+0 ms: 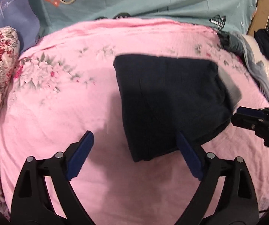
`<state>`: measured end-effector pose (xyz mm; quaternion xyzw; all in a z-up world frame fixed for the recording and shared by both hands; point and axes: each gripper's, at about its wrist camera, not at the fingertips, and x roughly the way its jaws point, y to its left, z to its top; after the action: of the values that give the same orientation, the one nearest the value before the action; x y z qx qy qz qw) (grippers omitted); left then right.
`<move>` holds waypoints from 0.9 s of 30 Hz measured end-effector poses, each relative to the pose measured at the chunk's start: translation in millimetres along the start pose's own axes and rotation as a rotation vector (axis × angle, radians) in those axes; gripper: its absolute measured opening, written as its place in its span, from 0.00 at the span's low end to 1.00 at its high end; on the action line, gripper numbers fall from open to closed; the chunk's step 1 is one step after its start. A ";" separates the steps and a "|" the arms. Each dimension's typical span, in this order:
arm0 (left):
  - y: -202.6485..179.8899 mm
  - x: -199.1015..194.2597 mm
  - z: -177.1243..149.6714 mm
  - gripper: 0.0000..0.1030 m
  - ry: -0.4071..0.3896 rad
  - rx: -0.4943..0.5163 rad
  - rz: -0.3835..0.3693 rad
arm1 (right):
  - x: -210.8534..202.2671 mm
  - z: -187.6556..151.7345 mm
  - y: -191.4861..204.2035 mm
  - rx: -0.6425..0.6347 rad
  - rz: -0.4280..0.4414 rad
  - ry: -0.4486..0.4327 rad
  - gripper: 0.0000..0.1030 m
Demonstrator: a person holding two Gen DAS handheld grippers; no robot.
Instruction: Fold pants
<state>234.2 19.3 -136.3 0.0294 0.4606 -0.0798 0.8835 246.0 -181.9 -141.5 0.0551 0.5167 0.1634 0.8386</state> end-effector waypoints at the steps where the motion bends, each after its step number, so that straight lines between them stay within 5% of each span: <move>1: -1.0 -8.7 1.0 0.93 -0.005 -0.003 0.004 | -11.8 -0.5 3.5 0.003 0.000 -0.020 0.32; 4: -5.7 -39.1 -0.4 0.96 -0.007 -0.017 0.024 | -49.4 -7.1 14.8 -0.013 -0.040 -0.103 0.41; 6: -7.1 -61.1 -6.3 0.97 -0.013 -0.050 0.011 | -70.4 -12.9 20.1 -0.014 -0.067 -0.126 0.66; 11: -11.0 -98.8 -26.7 0.97 -0.024 -0.088 0.025 | -110.6 -34.6 29.6 -0.018 -0.104 -0.148 0.93; 27: -41.0 -169.2 -71.8 0.97 -0.064 -0.039 0.105 | -165.8 -89.6 53.3 -0.011 -0.164 -0.132 0.97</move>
<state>73.8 7.1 -38.1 0.0336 0.4313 -0.0253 0.9012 86.7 -193.6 -28.0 0.0187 0.4620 0.0933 0.8818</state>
